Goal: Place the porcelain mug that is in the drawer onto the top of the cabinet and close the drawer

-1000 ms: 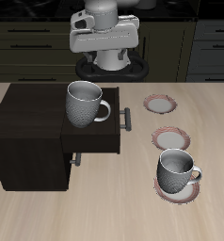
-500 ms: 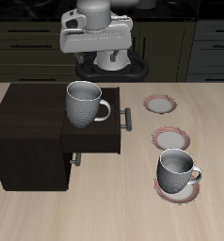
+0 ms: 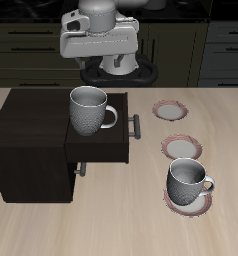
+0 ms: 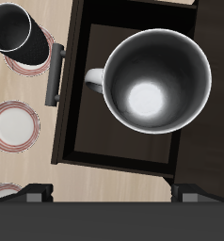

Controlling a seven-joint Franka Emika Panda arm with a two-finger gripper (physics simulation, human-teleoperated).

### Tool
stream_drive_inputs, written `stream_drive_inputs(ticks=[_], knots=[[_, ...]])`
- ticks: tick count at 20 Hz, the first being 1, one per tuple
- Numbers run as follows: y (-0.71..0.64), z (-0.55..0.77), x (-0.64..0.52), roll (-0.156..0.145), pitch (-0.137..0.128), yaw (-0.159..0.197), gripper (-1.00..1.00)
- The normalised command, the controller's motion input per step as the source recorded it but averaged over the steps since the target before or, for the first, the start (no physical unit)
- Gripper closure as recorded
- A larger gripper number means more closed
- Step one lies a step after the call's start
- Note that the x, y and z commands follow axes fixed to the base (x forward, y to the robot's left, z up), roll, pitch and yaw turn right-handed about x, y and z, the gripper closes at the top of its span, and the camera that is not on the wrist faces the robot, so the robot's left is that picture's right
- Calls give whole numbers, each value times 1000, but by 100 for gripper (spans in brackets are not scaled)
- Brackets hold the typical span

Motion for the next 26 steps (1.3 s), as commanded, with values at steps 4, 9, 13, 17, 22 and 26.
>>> stream_drive_inputs(ticks=[4, 9, 13, 17, 22, 26], knots=[[-39, 20, 232, -25, 7, 44, -100], [-36, -47, 224, -22, 8, 34, -100], [20, -48, 164, -20, 6, 48, -100], [74, -98, 156, -15, 12, 29, -100], [23, -220, 72, -11, 23, 24, -100], [15, -334, 76, 0, 38, 16, -100]])
